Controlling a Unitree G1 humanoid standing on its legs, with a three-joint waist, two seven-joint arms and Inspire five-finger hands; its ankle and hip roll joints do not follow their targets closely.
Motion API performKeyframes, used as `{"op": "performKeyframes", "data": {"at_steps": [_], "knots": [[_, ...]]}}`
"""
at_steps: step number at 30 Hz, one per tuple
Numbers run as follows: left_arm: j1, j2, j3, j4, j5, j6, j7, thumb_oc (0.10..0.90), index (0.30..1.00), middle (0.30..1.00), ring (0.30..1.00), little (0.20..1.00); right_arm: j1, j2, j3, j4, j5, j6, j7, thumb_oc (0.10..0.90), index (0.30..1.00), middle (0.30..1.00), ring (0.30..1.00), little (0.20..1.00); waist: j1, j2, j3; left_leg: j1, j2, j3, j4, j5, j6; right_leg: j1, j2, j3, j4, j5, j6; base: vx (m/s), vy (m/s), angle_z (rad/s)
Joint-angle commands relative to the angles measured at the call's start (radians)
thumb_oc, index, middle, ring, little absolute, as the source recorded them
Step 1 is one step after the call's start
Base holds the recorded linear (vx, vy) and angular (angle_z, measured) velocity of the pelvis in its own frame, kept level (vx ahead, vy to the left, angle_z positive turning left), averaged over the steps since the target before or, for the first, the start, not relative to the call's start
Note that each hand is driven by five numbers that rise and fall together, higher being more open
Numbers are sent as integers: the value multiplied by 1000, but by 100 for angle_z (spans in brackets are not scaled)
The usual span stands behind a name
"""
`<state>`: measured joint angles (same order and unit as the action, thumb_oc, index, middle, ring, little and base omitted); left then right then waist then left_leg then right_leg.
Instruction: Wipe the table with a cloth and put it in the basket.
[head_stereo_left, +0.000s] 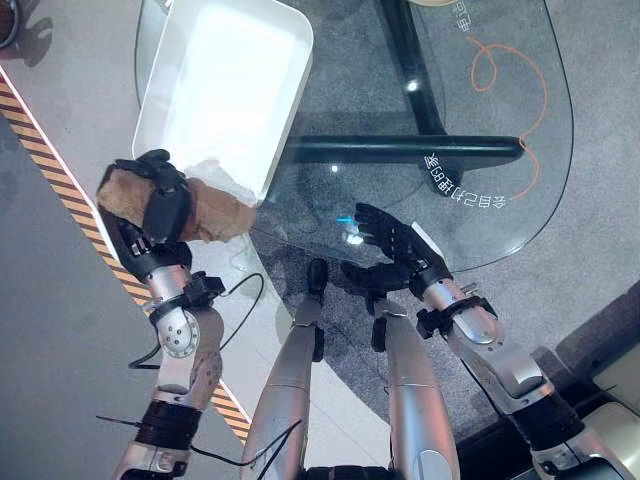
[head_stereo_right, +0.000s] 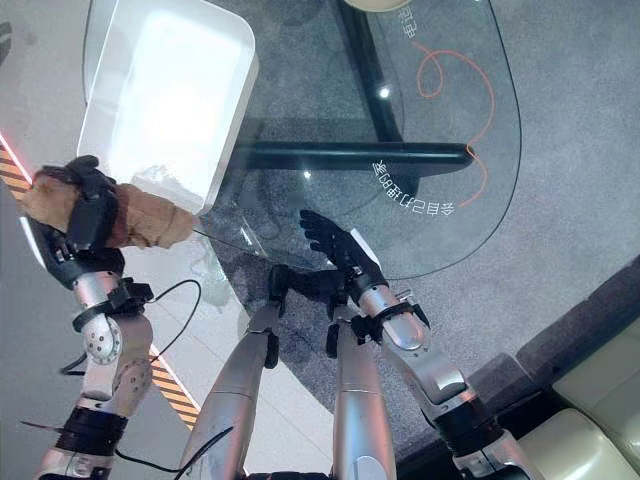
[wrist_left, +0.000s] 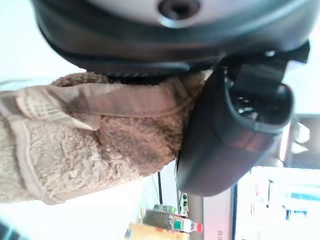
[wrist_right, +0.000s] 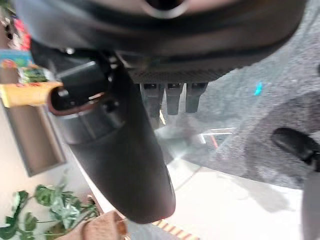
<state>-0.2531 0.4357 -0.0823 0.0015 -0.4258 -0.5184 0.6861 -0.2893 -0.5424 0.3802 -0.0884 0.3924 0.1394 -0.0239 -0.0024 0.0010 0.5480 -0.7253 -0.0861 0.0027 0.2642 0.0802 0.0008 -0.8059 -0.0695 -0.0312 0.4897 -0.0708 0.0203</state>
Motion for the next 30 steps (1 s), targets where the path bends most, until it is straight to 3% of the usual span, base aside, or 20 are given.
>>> {"op": "performKeyframes", "data": {"at_steps": [1, 4, 9, 13, 17, 22, 27, 30], "knots": [[-91, 68, 107, -51, 220, -15, 143, 100, 300, 300, 300, 200, -32, -29, 47, -78, -34, 42, 86, 800, 900, 900, 900, 900, -15, 49, -28, -39, -26, 47, 120, -100, 38, 8, 56, 10, -105, 48, 3, 4, 86, -10], [-141, 113, 107, -11, 299, 54, 224, 100, 300, 300, 300, 200, -66, -64, 95, -64, -87, 125, 147, 800, 900, 900, 900, 900, -17, 49, -28, -53, -23, 55, 126, -101, 35, -6, 54, 13, -103, 48, 2, 8, 82, -6], [-251, 203, 85, 70, 398, 145, 322, 100, 300, 300, 300, 200, -130, -112, 177, -6, -32, 206, 184, 800, 900, 900, 900, 900, -22, 54, -28, -70, -17, 70, 134, -103, 31, -31, 53, 24, -98, 51, 0, 21, 85, -2], [-320, 248, 59, 113, 453, 197, 357, 100, 300, 300, 300, 200, -159, -129, 202, 21, -6, 231, 206, 800, 900, 900, 900, 900, -25, 55, -28, -82, -14, 78, 136, -103, 30, -45, 49, 27, -103, 58, 2, 14, 56, -2], [-404, 299, 17, 174, 529, 290, 393, 100, 300, 300, 300, 200, -185, -144, 217, 40, 16, 250, 208, 800, 900, 900, 900, 900, -34, 56, -28, -109, -13, 83, 144, -103, 28, -75, 49, 34, -102, 66, 4, 16, 58, -2], [-514, 391, -70, 282, 688, 483, 406, 100, 300, 300, 300, 200, -211, -171, 221, 53, 37, 266, 225, 800, 900, 900, 900, 900, -51, 55, -28, -139, -12, 93, 149, -104, 27, -115, 51, 48, -105, 81, 9, 18, 71, -8], [-565, 425, -126, 368, 666, 495, 400, 100, 300, 300, 300, 200, -221, -205, 223, 59, 67, 249, 228, 800, 900, 900, 900, 900, -64, 50, -28, -167, -10, 104, 155, -107, 28, -147, 52, 56, -111, 95, 16, 17, 53, -5], [-593, 437, -153, 393, 706, 537, 384, 100, 300, 300, 300, 200, -234, -209, 221, 62, 78, 251, 227, 800, 900, 900, 900, 900, -67, 46, -28, -188, -11, 103, 163, -106, 25, -165, 51, 57, -114, 102, 19, 8, 41, -3]]}}
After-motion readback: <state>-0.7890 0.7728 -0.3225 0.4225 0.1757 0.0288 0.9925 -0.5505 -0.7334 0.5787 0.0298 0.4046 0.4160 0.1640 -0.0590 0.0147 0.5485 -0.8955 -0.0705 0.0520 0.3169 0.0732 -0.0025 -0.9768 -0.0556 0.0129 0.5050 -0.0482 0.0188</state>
